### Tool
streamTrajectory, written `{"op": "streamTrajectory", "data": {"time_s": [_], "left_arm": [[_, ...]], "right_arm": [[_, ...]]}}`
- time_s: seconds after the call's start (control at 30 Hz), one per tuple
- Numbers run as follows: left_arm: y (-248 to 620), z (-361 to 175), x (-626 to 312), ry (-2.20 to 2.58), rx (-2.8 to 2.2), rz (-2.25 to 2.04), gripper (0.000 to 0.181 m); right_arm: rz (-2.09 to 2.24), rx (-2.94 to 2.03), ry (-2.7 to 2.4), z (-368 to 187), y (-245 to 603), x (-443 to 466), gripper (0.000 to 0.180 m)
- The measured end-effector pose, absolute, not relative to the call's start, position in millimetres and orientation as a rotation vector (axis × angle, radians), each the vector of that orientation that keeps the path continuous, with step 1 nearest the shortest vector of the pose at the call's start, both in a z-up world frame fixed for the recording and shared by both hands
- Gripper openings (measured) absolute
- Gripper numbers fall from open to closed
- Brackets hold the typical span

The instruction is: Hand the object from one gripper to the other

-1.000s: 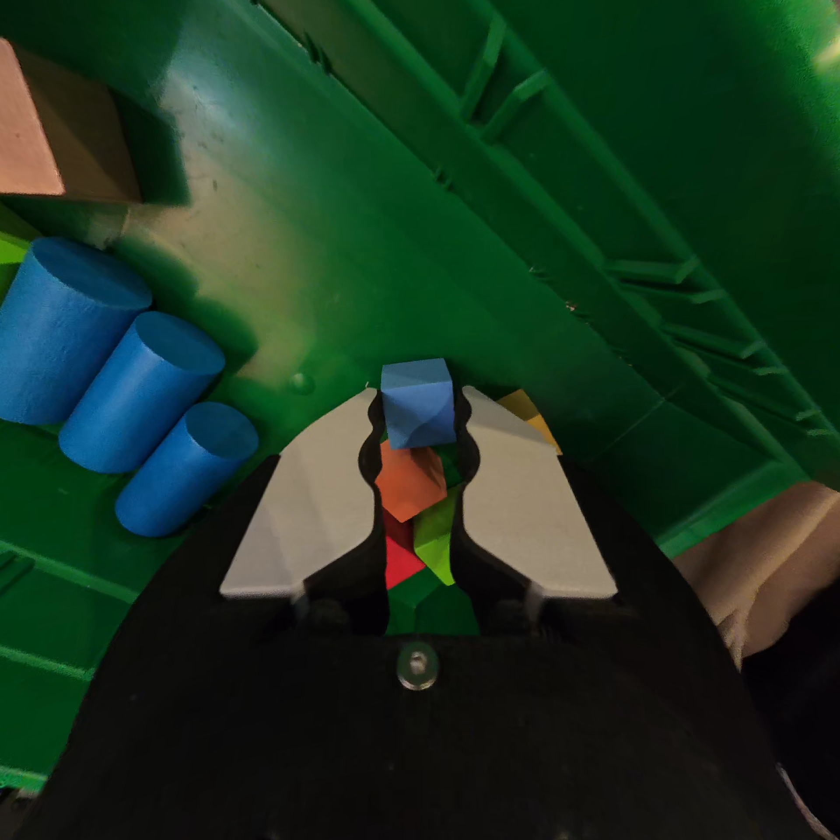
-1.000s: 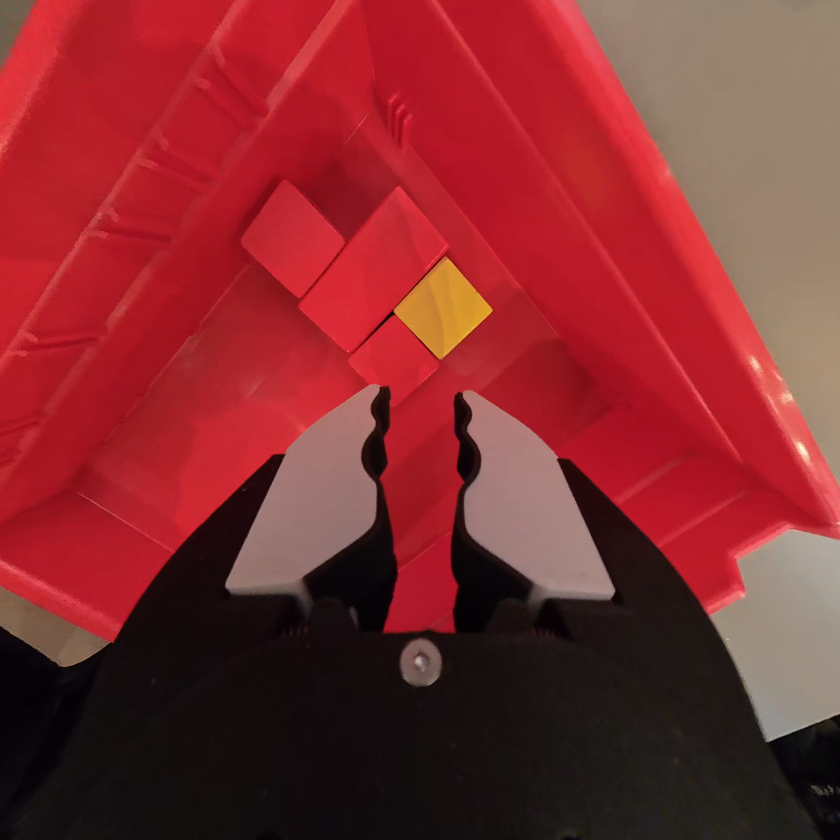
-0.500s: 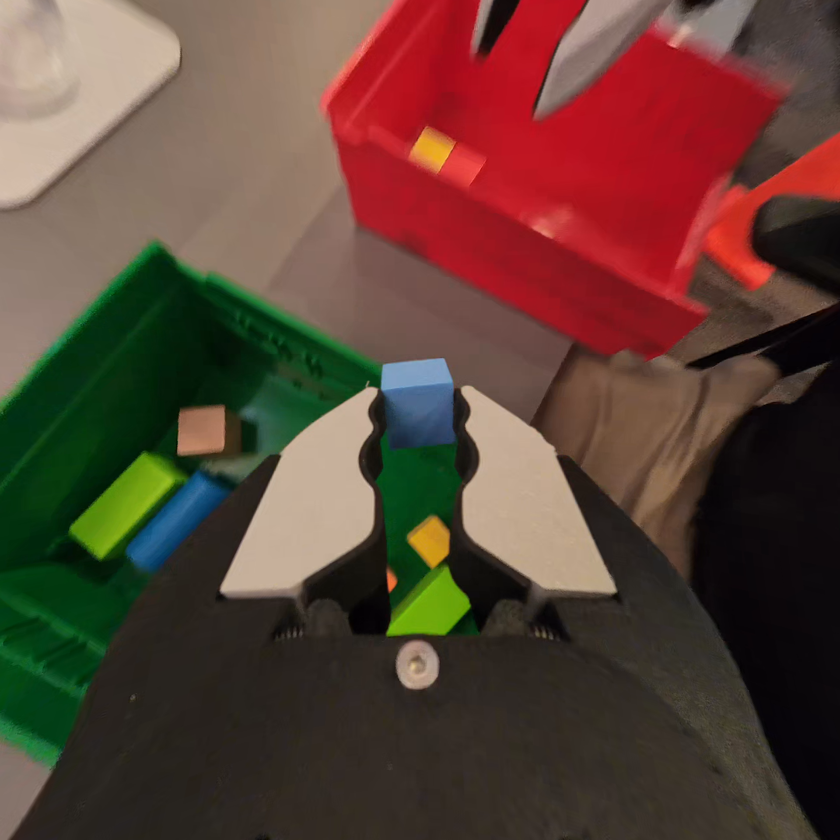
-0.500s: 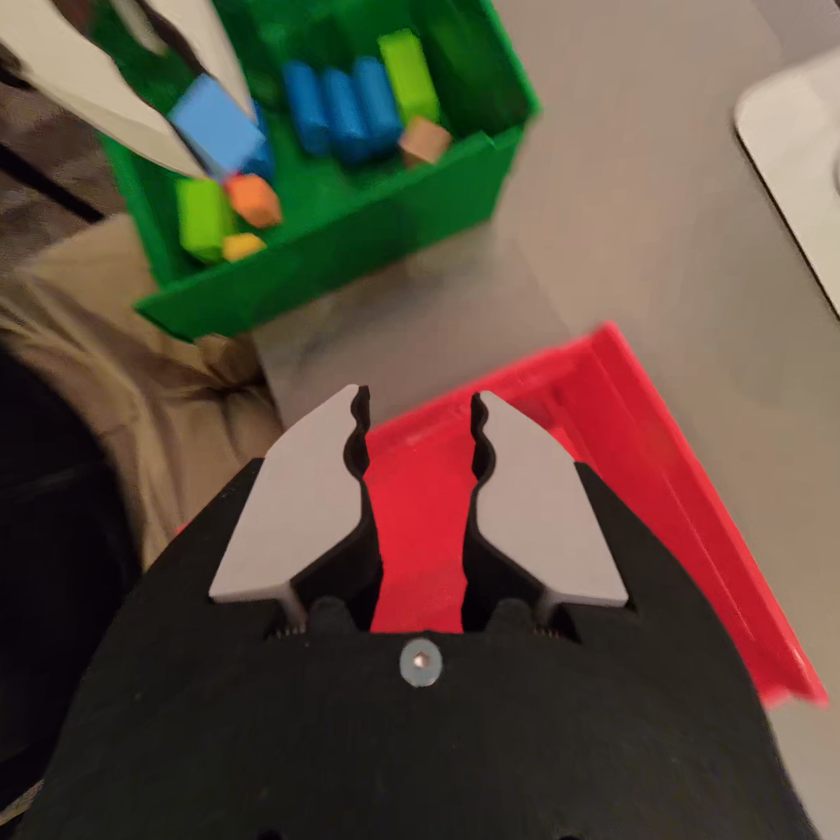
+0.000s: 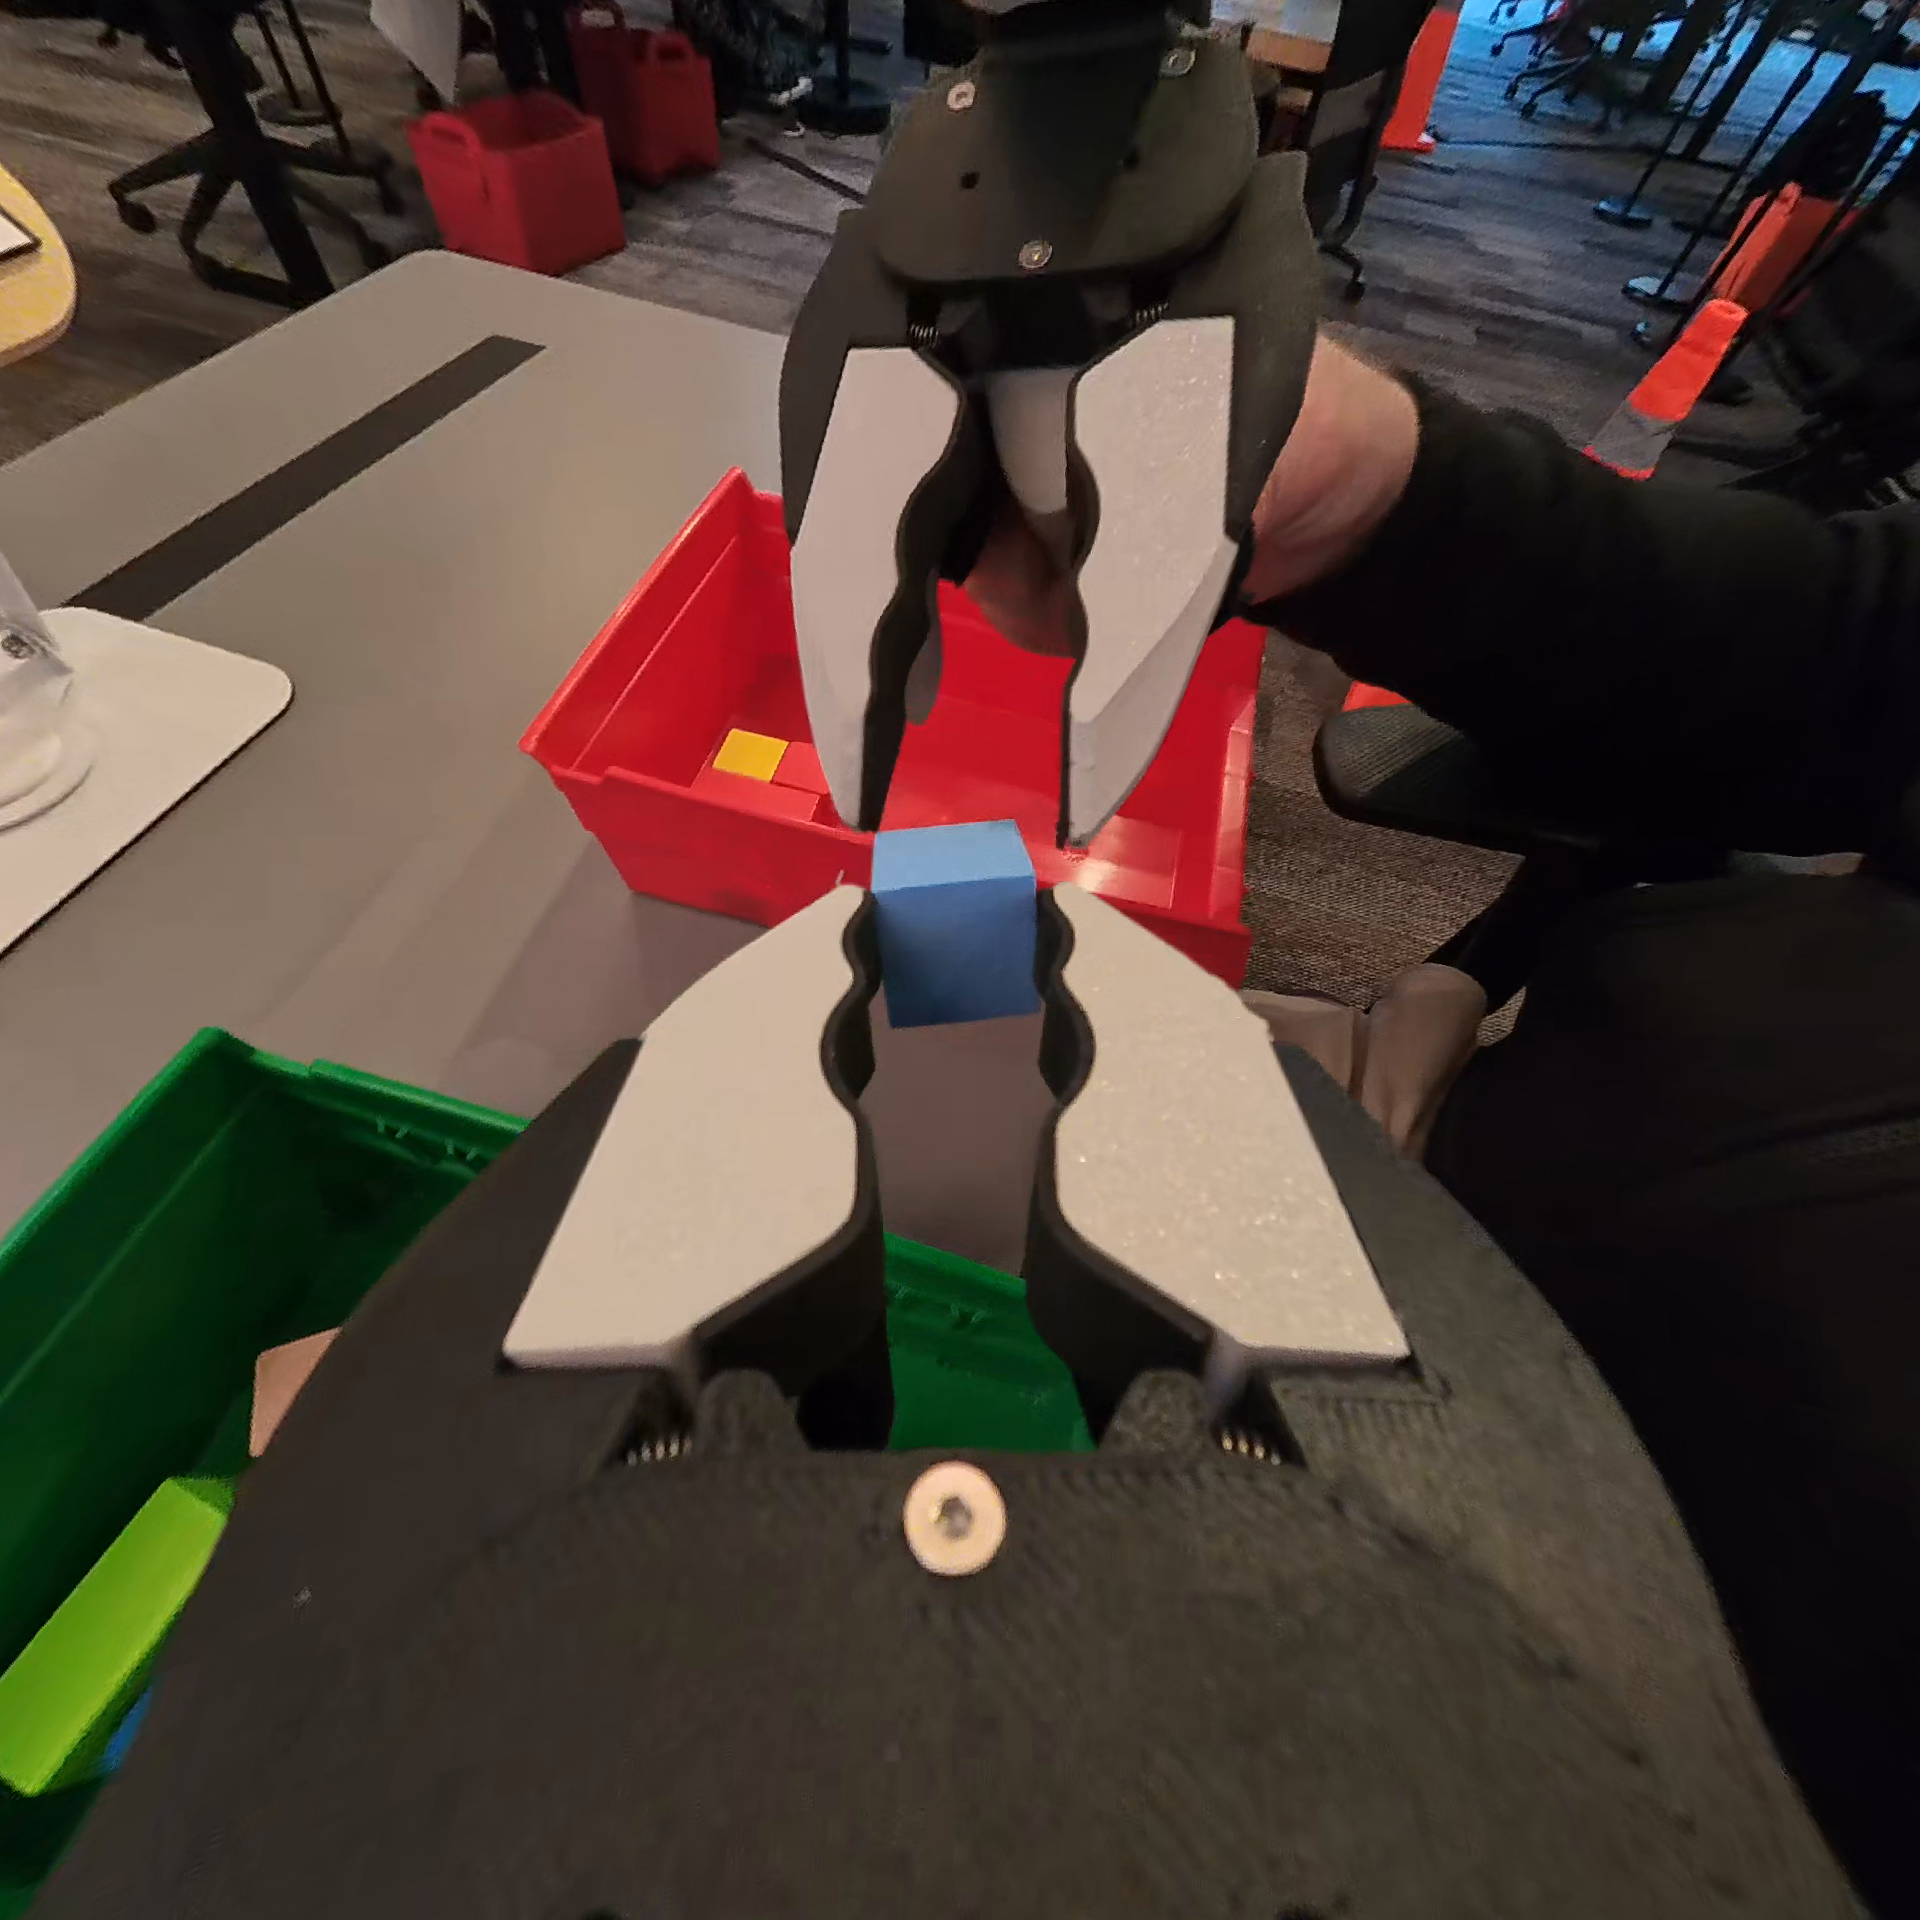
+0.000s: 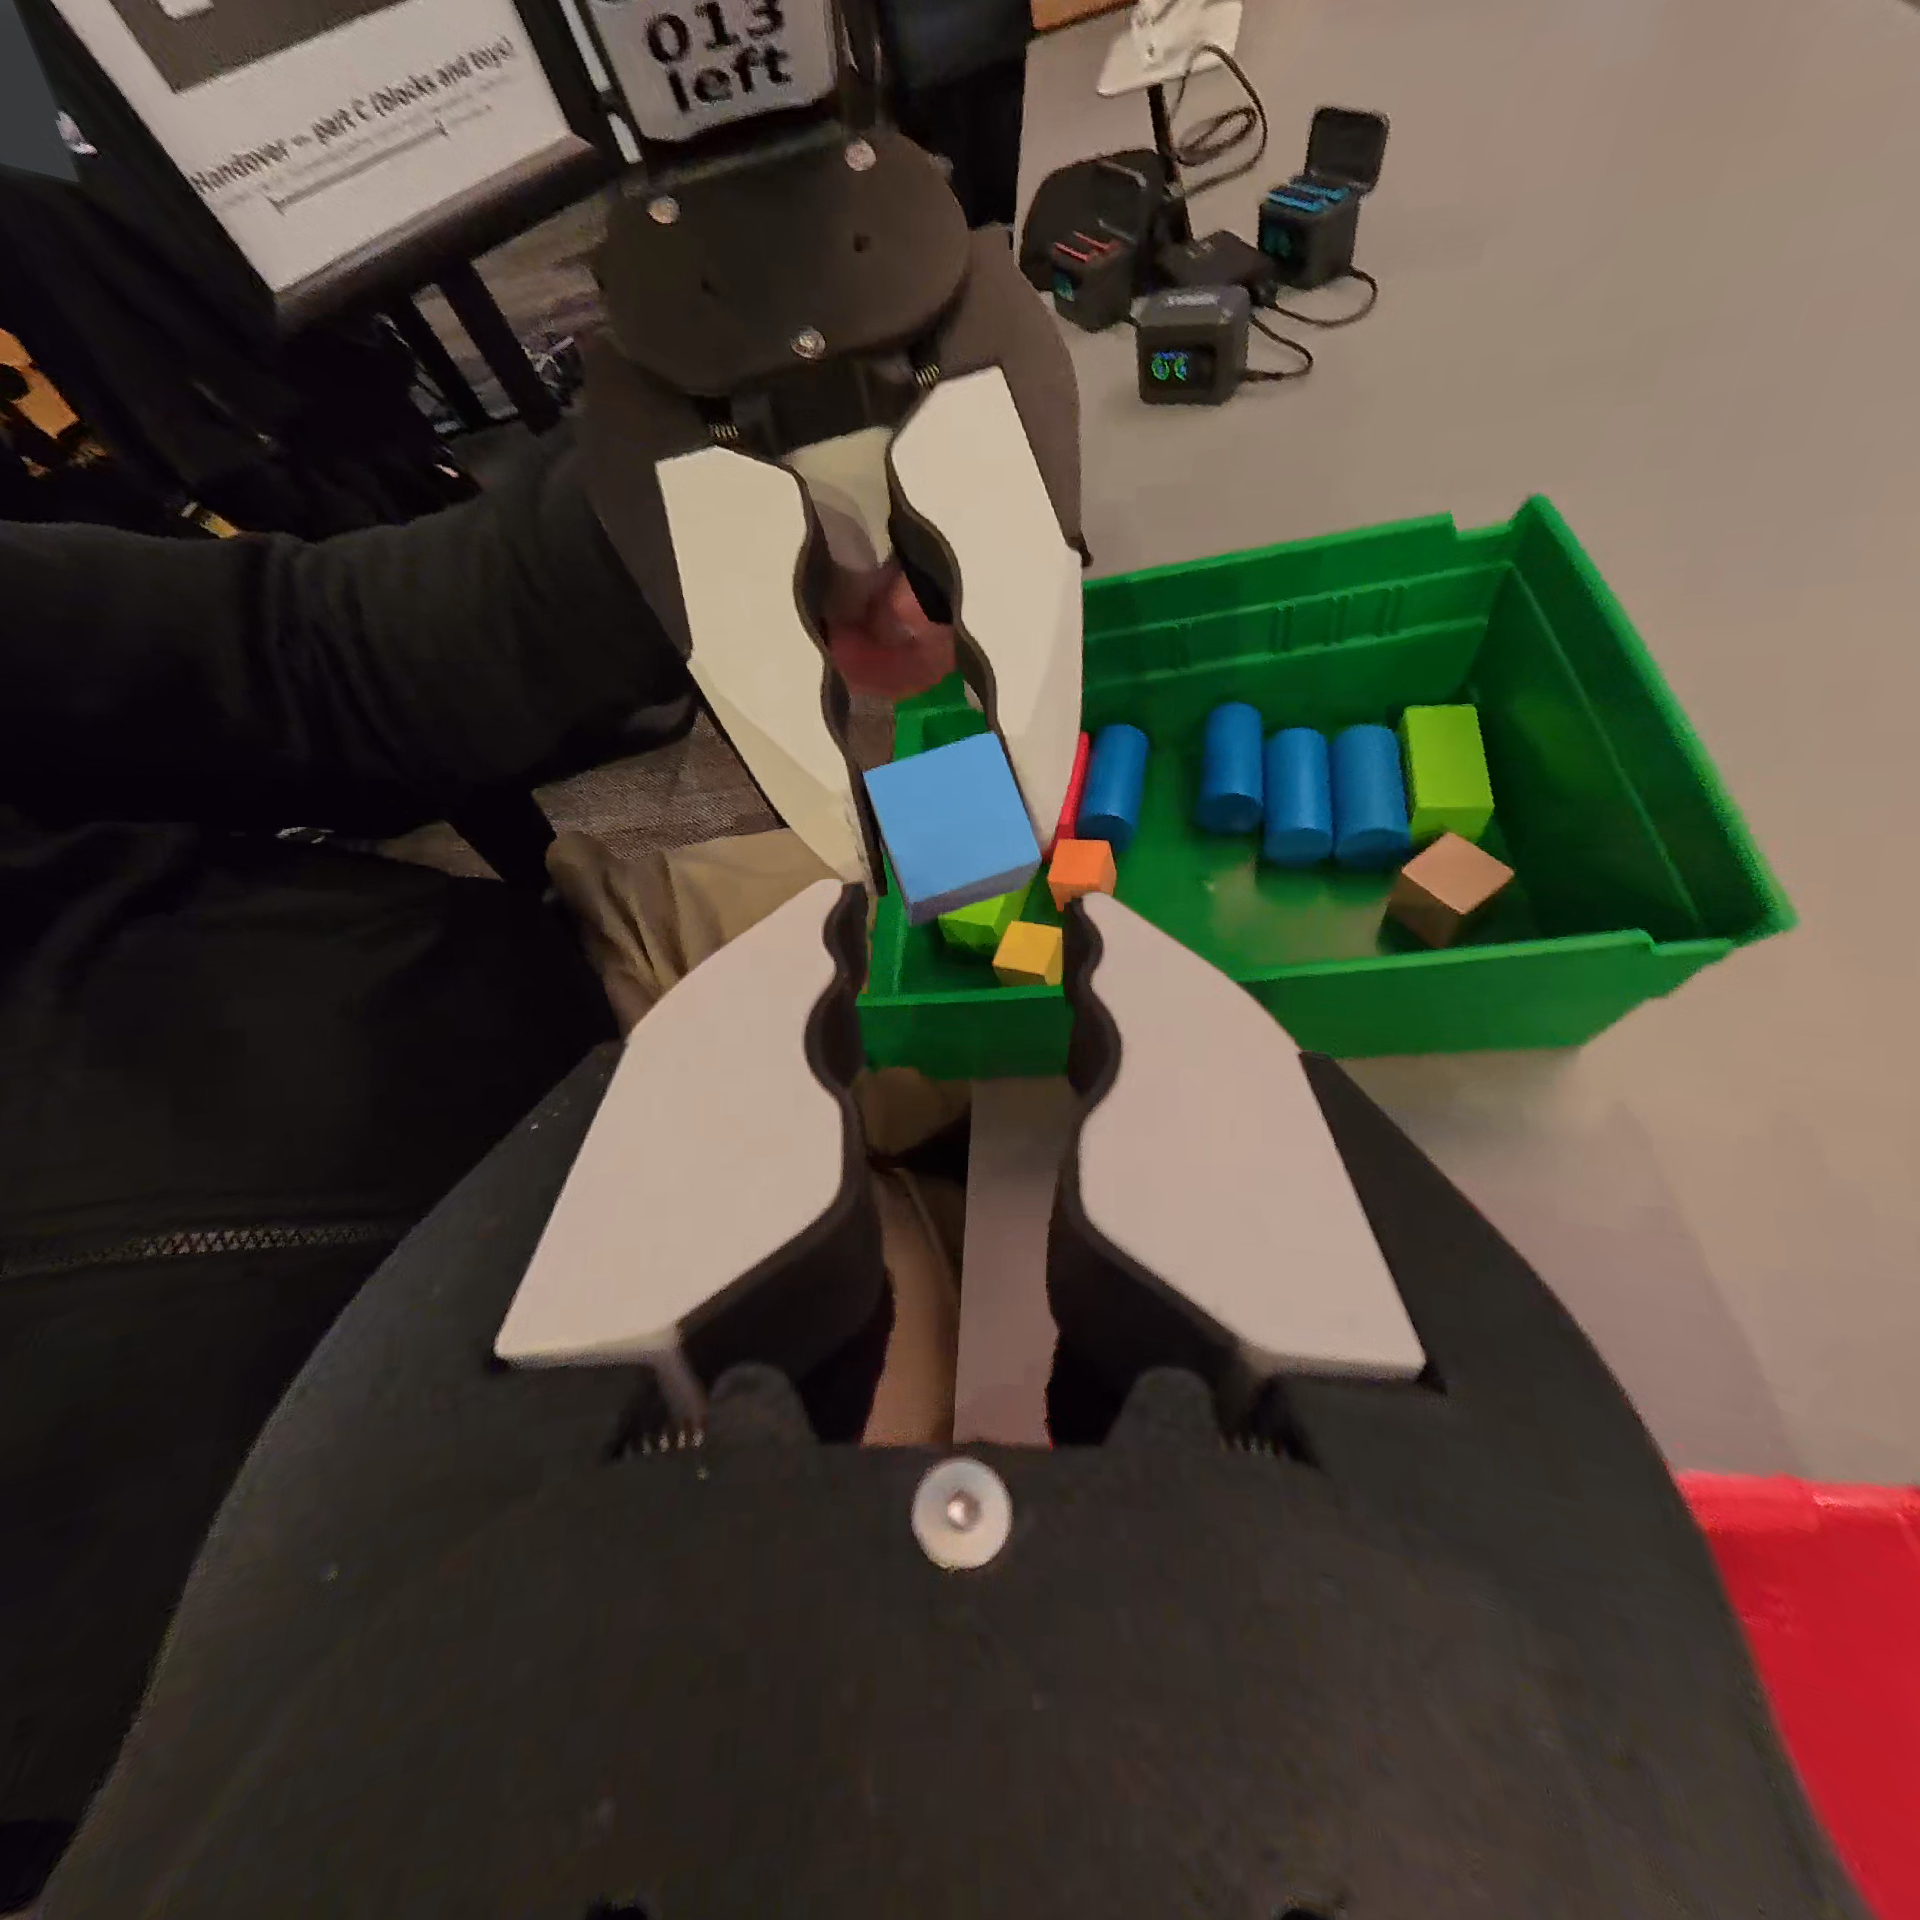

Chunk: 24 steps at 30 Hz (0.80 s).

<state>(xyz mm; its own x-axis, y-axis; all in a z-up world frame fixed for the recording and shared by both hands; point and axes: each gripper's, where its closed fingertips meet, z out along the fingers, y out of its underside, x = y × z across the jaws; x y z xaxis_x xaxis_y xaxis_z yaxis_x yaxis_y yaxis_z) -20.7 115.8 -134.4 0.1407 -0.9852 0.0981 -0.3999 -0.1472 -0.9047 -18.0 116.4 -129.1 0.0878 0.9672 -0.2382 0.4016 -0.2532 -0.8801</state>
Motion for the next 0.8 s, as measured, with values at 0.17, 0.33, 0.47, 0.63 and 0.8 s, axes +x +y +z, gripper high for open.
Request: {"op": "streamTrajectory", "data": {"time_s": [0.17,0.33,0.47,0.63,0.8], "left_arm": [[110.6,-130.2,-16.6,1.360,-1.632,-1.017,0.028],[105.0,-129.7,-14.1,1.382,-1.615,-1.033,0.028],[103.8,-129.5,-14.1,1.382,-1.612,-1.043,0.028],[106.6,-126.8,-13.3,1.347,-1.619,-1.061,0.029],[109.9,-123.5,-13.6,1.308,-1.620,-1.074,0.029]], "right_arm": [[1.192,-1.701,-1.355,-126.8,112.2,-21.8,0.031],[1.251,-1.681,-1.360,-124.6,106.7,-23.0,0.028],[1.231,-1.683,-1.371,-124.0,105.6,-22.2,0.026],[1.226,-1.698,-1.348,-121.9,108.2,-19.8,0.026],[1.224,-1.698,-1.311,-116.4,113.4,-13.1,0.026]]}}
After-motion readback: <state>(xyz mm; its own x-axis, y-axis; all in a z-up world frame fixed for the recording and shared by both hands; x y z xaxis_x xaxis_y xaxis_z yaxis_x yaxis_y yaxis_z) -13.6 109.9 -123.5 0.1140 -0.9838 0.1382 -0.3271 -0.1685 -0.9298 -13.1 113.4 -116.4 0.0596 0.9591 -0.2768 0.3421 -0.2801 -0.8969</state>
